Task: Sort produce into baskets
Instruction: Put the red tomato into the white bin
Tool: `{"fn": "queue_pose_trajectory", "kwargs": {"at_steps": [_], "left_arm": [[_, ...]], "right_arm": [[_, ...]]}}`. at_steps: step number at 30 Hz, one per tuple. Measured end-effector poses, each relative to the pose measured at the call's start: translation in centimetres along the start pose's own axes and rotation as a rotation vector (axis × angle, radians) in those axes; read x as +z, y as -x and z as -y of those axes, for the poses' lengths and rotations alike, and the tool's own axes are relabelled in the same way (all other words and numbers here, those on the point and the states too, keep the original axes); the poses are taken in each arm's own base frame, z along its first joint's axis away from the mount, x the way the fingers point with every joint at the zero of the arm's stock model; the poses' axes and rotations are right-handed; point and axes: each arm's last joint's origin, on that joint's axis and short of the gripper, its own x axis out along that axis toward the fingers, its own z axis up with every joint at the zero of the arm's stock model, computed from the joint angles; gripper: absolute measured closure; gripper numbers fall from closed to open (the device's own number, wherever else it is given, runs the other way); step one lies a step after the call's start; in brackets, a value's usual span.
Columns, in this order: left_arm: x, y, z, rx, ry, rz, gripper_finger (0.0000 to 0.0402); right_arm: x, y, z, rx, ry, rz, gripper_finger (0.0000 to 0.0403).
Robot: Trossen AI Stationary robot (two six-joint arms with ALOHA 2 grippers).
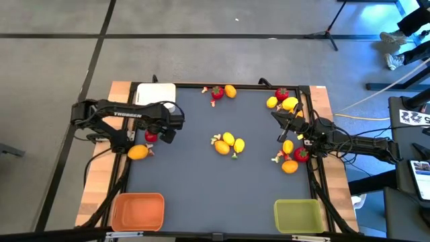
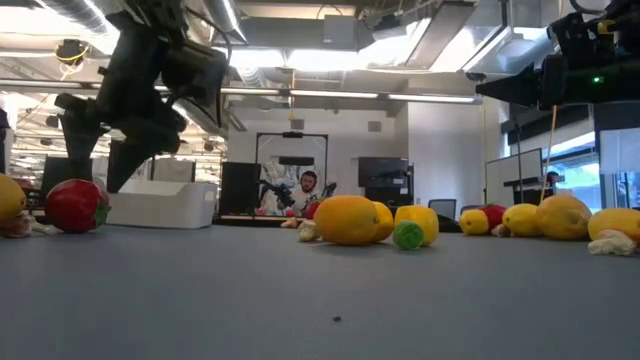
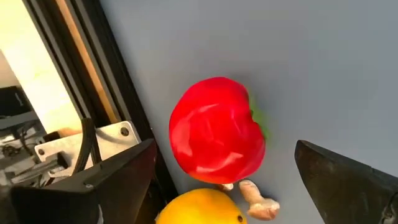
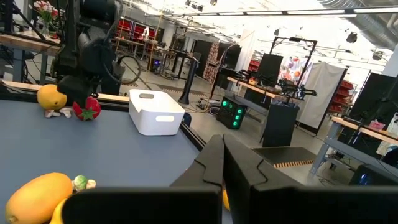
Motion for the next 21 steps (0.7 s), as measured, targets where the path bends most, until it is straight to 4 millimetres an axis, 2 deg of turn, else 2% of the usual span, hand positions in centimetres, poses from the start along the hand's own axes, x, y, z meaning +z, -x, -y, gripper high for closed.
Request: {"fn": "queue_pose_trajectory", "kwargs": {"at_steps": [9,14,17,21], "left_arm": [[-0.4,-3.1,0.1,-0.021,-0.019,0.001,0.0025],[-0.4,-4.0,0.3,-0.046,-0.055,0.015,0.0026],[-0.3,-3.9,0.3,-0.052,-0.077,0.019,0.0043],[-0.4,-3.9,0.3,-0.050,-0.109,0.020,0.0087]], "right_arm": [[0.0,0.0,0.0,0.000,-0.001,0.001,0.0397],[0.0,0.0,0.0,0.000,-0.001,0.001,0.0397],[0.0,0.0,0.0,0.000,-0.001,0.001,0.0397],[0.0,0.0,0.0,0.000,-0.001,0.001,0.0397]]}}
